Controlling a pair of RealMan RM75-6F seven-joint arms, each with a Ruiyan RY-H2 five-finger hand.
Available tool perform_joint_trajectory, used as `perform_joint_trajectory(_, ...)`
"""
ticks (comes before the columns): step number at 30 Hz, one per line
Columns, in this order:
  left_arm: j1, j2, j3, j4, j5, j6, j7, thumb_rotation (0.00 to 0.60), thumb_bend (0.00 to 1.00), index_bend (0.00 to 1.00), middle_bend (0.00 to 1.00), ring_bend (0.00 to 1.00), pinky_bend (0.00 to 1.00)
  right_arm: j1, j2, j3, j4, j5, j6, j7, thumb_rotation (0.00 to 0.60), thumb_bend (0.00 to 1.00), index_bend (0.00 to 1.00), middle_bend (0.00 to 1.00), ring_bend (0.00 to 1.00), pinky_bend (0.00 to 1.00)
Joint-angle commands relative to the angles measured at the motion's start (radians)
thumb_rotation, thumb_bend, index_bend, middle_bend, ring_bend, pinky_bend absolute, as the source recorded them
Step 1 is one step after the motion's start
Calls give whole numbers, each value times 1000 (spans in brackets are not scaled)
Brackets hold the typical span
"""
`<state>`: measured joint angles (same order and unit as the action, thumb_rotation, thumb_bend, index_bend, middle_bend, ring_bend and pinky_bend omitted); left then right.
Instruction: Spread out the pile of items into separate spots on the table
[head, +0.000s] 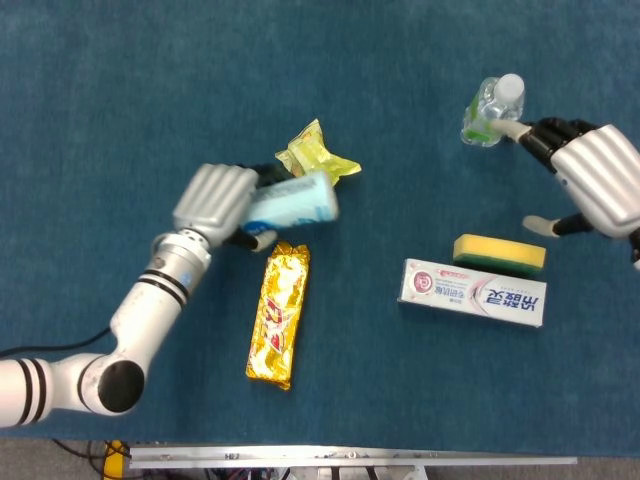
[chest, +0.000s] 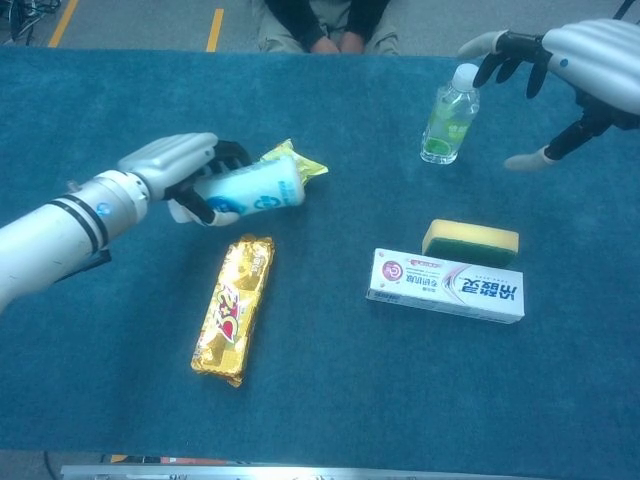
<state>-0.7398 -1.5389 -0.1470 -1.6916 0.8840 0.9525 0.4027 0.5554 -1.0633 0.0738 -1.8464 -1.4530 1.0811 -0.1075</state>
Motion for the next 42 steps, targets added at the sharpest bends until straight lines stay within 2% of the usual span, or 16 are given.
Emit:
perform_joint_trajectory(1, -28, -25, 0, -14, -4, -9, 33, 600, 263, 480, 421, 366, 608, -2, 1, 3, 1, 6, -1, 2, 600, 0, 150, 301, 277, 403)
perform_joint_trajectory(4, -53, -60, -4, 2, -25, -13, 59, 600, 262, 479, 418, 364, 608, -6, 5, 4, 1, 8, 0, 5, 600, 0, 150, 301, 277, 403)
perform_joint_trajectory(15, -130, -170, -1, 166, -91, -47, 134, 600, 262, 473, 408, 352, 607, -17, 7, 4, 12, 4, -2, 19, 600, 0, 150, 301, 277, 403)
perform_joint_trajectory(18, -138, -168, 8, 176, -116, -60, 148, 600, 262, 433, 353, 322, 605, -18, 8, 3, 13, 3, -3, 19, 600, 0, 150, 301, 277, 403)
perform_joint_trajectory(21, -142, -165, 11, 178, -139, -69, 148, 600, 263, 322, 243, 228, 552, -18, 6, 4, 14, 3, -7, 18, 600, 0, 150, 301, 277, 403)
perform_joint_trajectory(25, -153, -138, 12, 150, -180, -78, 161, 600, 263, 80, 34, 23, 323, -17, 6, 5, 8, -1, -10, 13, 600, 0, 150, 301, 277, 403)
perform_joint_trajectory(28, -151, -109, 10, 115, -184, -62, 158, 600, 263, 2, 0, 0, 209, -16, 6, 7, 2, -3, -10, 9, 600, 0, 150, 301, 277, 403)
perform_joint_trajectory(35, -130, -18, 18, 20, -179, -28, 139, 600, 263, 0, 0, 0, 183, -10, 4, 11, -13, -8, -18, -2, 600, 0, 150, 301, 277, 403)
perform_joint_trajectory(42, -89, 116, 44, -99, -134, 48, 140, 600, 263, 0, 0, 0, 183, 23, -10, 22, -35, -7, -59, -35, 600, 0, 150, 301, 277, 403)
